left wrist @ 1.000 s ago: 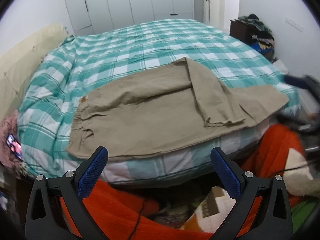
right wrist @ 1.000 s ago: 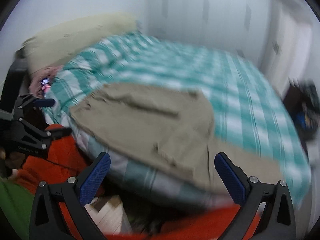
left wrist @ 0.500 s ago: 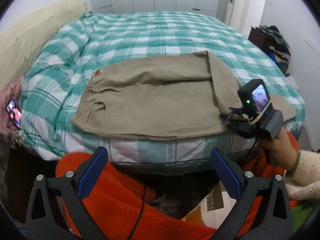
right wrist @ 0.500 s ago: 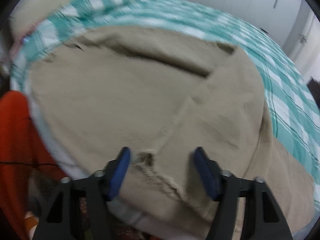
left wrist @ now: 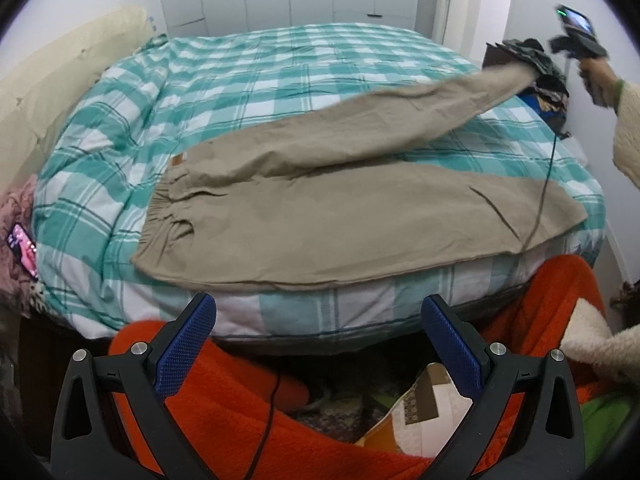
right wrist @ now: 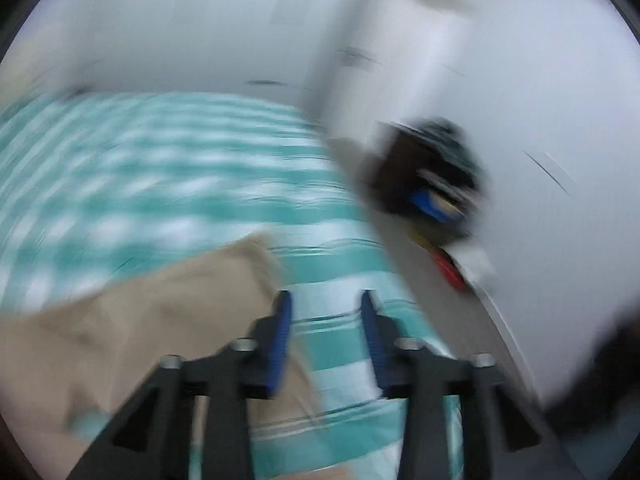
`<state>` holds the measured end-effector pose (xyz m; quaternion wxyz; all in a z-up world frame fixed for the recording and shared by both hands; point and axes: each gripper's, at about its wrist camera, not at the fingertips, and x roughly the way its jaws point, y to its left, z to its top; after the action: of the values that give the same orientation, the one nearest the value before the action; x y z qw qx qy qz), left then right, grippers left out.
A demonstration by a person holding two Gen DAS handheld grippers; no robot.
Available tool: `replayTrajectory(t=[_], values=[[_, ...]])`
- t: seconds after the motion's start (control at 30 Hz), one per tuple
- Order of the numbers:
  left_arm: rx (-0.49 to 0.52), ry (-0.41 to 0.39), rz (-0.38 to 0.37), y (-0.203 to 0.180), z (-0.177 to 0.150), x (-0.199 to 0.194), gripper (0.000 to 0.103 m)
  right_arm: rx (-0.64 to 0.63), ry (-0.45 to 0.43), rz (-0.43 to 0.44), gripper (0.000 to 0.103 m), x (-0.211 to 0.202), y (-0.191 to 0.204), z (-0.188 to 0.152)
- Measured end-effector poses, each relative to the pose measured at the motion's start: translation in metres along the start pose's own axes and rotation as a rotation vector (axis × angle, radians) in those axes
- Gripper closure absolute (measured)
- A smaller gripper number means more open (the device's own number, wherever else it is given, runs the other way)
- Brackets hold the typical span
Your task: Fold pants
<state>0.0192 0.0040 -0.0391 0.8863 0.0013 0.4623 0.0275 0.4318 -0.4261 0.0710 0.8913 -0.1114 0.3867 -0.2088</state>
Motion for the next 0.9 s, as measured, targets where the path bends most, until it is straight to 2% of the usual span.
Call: replayTrajectory(t=[0.03, 0.07, 0.1, 0.2, 0.23, 0.27, 0.33, 0.43, 0.57, 0.67, 0.8, 0.9], values=[[-0.004, -0.002, 0.007, 0.001, 0.001, 0.001, 0.001, 0.075, -0.029, -0.010, 0.057, 0.001, -0.030, -0.004], [-0.011, 0.003, 0.019, 0.003, 0.001, 0.003, 0.001, 0.106, -0.041, -0.006, 0.044, 0.001, -0.040, -0.012], [-0.018, 0.011, 0.023, 0.005, 0.002, 0.006, 0.001, 0.134, -0.048, 0.016, 0.037, 0.001, -0.049, -0.030], [-0.043, 0.043, 0.001, 0.008, 0.008, 0.014, 0.001, 0.106, 0.014, 0.158, 0.037, 0.011, -0.041, -0.108], [-0.040, 0.050, -0.017, 0.007, 0.009, 0.016, 0.001, 0.102, 0.062, 0.243, 0.037, 0.014, -0.030, -0.151], [-0.030, 0.057, -0.033, 0.003, 0.011, 0.017, 0.001, 0.108, 0.086, 0.285, 0.037, 0.014, -0.024, -0.174], [0.000, 0.065, -0.044, -0.005, 0.012, 0.019, 0.001, 0.155, 0.172, 0.421, 0.037, 0.009, -0.006, -0.247], [0.073, 0.051, -0.029, -0.020, 0.018, 0.023, 0.001, 0.241, 0.254, 0.570, 0.037, 0.001, 0.010, -0.316], [0.220, -0.008, -0.031, -0.037, 0.046, 0.044, 0.001, 0.278, 0.272, 0.677, 0.037, -0.013, 0.035, -0.351], [0.254, -0.078, -0.004, -0.039, 0.091, 0.073, 0.001, 0.238, 0.245, 0.719, 0.037, -0.023, 0.050, -0.353], [0.171, -0.130, 0.020, -0.034, 0.161, 0.131, 0.001, 0.219, 0.234, 0.768, 0.037, -0.034, 0.072, -0.351], [0.079, -0.127, 0.093, -0.027, 0.208, 0.198, 0.001, 0.238, 0.247, 0.794, 0.037, -0.041, 0.088, -0.356]])
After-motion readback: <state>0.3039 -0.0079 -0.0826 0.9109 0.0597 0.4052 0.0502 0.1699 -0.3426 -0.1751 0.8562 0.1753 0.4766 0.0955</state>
